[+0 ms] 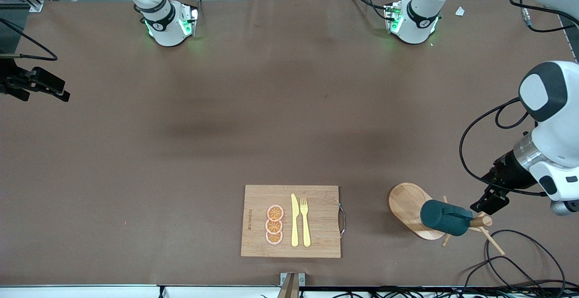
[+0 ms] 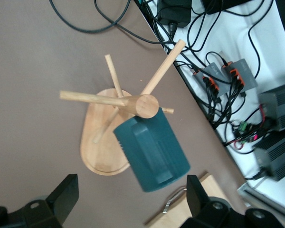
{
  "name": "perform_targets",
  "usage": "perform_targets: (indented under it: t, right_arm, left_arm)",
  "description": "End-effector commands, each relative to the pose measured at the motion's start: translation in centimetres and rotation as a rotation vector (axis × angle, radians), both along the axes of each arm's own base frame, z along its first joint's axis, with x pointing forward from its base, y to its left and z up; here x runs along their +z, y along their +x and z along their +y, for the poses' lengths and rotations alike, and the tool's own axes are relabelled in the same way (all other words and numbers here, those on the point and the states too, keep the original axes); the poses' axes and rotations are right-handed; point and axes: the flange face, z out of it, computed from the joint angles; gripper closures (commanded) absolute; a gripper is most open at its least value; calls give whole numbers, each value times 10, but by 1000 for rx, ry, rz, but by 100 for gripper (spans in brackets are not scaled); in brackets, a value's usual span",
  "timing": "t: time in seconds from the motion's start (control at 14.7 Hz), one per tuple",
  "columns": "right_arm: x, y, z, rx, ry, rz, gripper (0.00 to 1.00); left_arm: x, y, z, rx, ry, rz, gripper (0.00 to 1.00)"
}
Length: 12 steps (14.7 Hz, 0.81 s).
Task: Transfer cup from left to right arm and place
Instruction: 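Lower the left gripper around the teal mug body and close it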
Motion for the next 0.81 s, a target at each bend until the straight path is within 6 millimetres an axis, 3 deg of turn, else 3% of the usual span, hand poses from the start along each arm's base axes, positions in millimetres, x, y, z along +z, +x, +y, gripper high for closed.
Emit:
perform_targets:
  t: [0.0, 0.2, 0.54, 0.75]
  right_arm:
    - [4, -3, 2, -10, -4, -1, 0]
    - [1, -3, 2, -10, -6, 5, 0]
    - [0, -2, 1, -11, -6, 7, 0]
    - [1, -2, 0, -10, -6, 4, 0]
  left_arm:
    - [4, 9, -5, 131, -141, -24, 0]
    - [-8, 13, -3, 197, -201, -17, 0]
    - [-46, 13, -6, 250, -229, 56, 0]
    - [-54, 15, -3, 271, -271, 68, 0]
